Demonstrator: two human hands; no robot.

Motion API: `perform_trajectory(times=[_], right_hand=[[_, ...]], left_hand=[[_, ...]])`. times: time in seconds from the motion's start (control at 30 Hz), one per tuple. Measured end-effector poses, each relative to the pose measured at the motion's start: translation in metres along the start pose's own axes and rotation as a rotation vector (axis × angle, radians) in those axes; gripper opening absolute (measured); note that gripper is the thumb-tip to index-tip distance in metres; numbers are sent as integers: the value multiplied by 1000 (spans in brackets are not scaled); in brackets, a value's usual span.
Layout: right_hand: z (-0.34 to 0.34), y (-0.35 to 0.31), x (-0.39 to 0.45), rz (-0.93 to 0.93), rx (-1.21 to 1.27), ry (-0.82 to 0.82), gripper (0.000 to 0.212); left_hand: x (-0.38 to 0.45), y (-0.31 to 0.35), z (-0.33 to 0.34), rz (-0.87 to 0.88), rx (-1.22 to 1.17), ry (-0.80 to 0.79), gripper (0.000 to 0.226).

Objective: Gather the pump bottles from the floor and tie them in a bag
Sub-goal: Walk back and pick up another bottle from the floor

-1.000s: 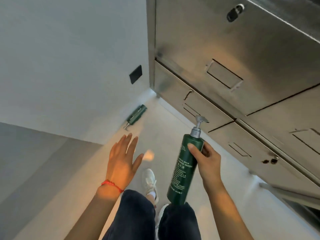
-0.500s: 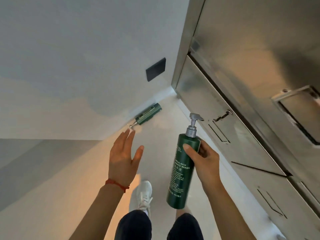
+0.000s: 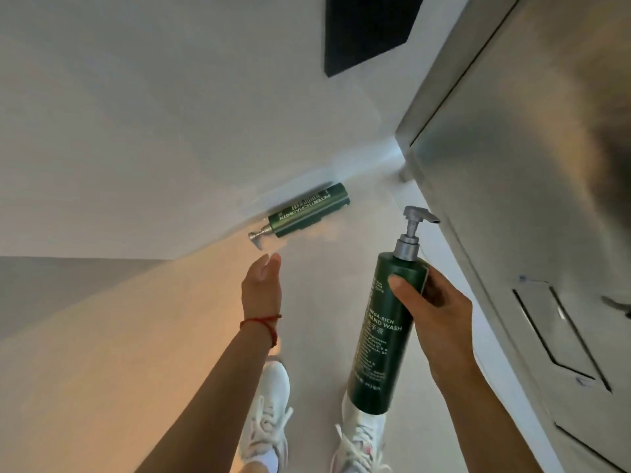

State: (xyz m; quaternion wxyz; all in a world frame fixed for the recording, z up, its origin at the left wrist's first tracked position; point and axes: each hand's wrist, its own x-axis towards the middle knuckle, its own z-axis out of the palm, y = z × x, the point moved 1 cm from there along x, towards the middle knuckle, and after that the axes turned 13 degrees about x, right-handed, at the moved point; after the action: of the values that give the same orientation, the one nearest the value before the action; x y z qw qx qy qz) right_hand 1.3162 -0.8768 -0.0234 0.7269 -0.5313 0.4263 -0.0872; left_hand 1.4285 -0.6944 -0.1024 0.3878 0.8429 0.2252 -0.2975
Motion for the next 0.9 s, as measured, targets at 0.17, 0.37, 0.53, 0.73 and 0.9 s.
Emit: perform_trajectory(times=[0.17,0.37,0.53,0.73,0.9], right_hand=[[0,62,58,3,-55,-24,24],[-3,105,110,-34,-106,-35,25],[-7,116,139,-65,-108,-31,23],[-6,115,153,-77,-115,-45,25],[-5,103,144,-72,-95,-64,28]], left_hand=[[82,-21,58,-132,-273,-25,20],[152,-25,100,-334,-567,18,35],[183,-17,116,-468,-788,115,45],[192,-16,119,-565,-936,182,47],[183,-20,104,-505,-985,157,37]])
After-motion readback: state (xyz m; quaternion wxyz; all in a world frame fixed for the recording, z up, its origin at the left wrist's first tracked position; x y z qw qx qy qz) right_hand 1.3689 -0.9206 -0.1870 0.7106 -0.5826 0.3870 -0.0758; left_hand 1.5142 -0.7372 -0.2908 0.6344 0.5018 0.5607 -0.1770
